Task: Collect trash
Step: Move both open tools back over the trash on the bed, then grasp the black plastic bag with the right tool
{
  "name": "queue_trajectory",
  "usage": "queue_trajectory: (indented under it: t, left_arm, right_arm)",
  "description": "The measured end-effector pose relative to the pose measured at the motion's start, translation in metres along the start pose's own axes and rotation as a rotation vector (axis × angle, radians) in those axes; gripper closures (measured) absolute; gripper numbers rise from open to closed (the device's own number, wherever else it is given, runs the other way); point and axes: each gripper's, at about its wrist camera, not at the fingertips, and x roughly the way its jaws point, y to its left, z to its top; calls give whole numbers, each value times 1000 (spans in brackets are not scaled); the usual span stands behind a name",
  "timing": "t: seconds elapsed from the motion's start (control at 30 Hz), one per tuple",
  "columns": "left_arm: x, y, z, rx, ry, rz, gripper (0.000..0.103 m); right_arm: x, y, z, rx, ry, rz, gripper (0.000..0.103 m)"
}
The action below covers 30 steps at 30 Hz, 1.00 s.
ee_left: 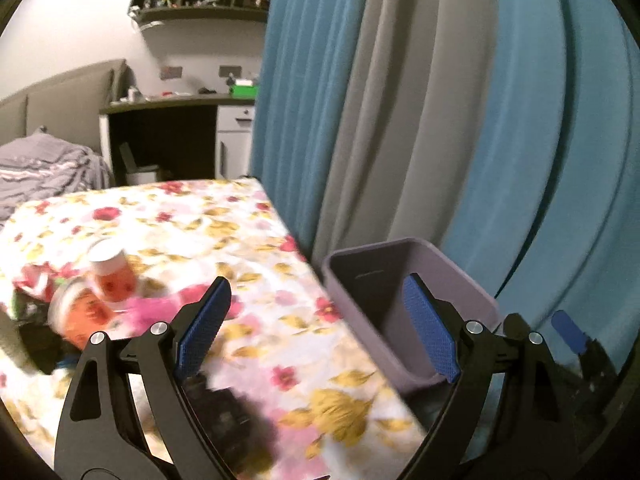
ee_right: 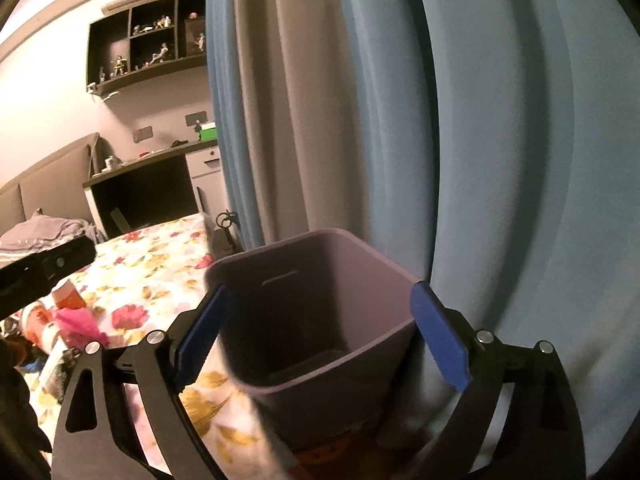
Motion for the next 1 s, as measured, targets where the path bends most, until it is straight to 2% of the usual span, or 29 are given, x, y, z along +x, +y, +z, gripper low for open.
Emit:
queue_trajectory:
  t: [0.17, 0.43, 0.67, 0.9, 1.0]
  left_arm:
    - [-37, 42, -17, -36, -33, 54, 17]
    - [-75, 121, -50, -69, -57, 250, 17]
    - [-90, 174, -74, -129, -31, 309, 17]
    - [-99, 190, -82, -152, -42, 318, 17]
    - [-99, 195, -85, -163, -38, 322, 17]
  right_arm:
    - [-11, 27, -16, -29, 29, 76, 13]
    - [-21, 85, -48, -107, 78, 195, 13]
    - [-16, 140, -74, -198, 142, 300, 13]
    - [-1, 180, -91, -260, 194, 339, 14]
    - [7, 187, -92, -271, 218, 339, 20]
